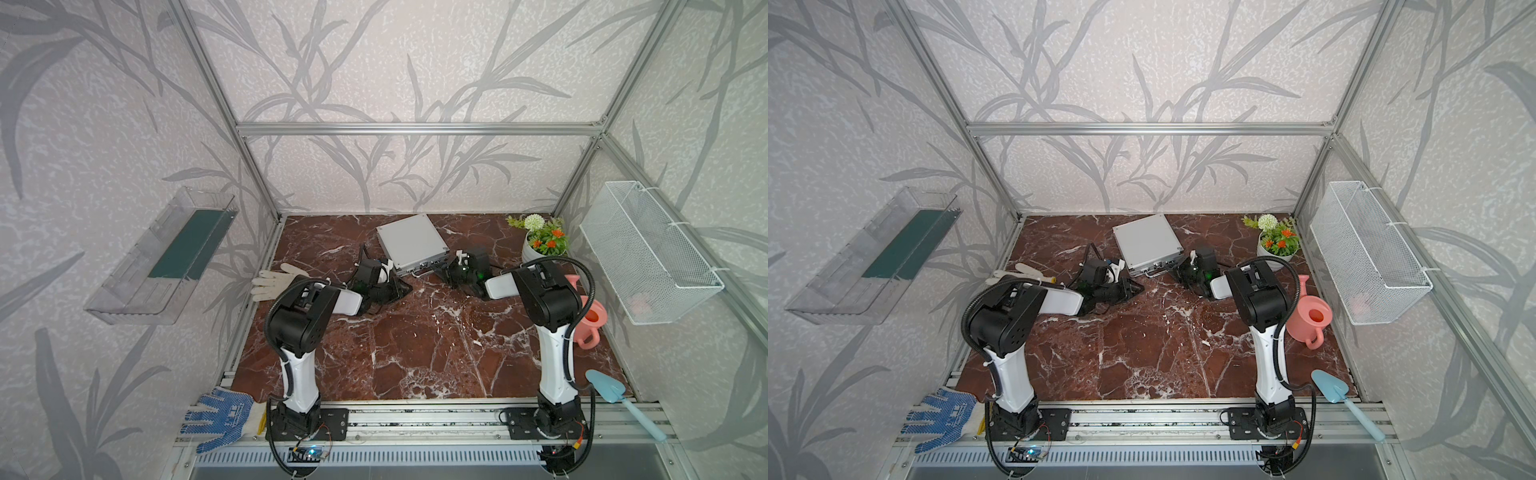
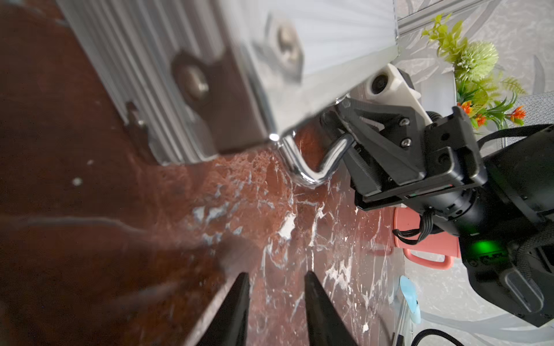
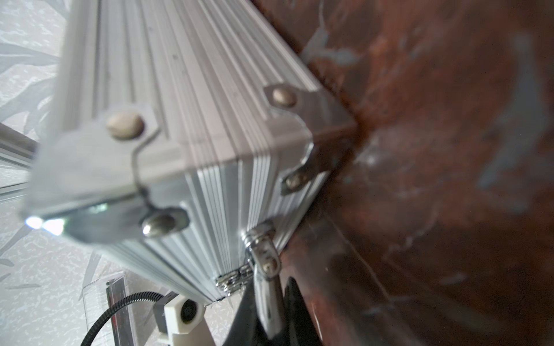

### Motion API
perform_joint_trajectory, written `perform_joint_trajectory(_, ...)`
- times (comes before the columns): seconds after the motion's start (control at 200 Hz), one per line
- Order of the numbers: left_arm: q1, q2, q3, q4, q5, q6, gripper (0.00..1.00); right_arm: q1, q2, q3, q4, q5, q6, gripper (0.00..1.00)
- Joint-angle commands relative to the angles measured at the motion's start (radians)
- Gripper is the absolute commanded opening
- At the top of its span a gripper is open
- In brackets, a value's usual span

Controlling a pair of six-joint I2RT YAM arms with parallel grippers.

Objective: Open the poker set cases
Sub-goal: Pick up the poker set case from the center of the board.

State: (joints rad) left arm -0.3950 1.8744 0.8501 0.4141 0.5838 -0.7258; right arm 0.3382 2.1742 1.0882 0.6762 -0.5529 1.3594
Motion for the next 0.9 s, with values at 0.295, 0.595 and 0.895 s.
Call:
perform_joint_trajectory(0.295,-0.075,-0.204,0.049,-0.488,-0.4,0.406,0.46,0.04,-0.157,0.057,-0.095,0.048,-0.092,0.0)
perform_joint_trajectory(0.595,-0.124,-0.269,0.017,-0.416,-0.459,0.494,0.49,0.072,-0.266,0.042,-0.168,0.074,-0.09,0.0)
perform_joint_trajectory(0.895,-0.254,-0.334,-0.026,-0.31,-0.619,0.646,0.51,0.118,-0.346,0.006,-0.234,0.124,-0.03,0.0)
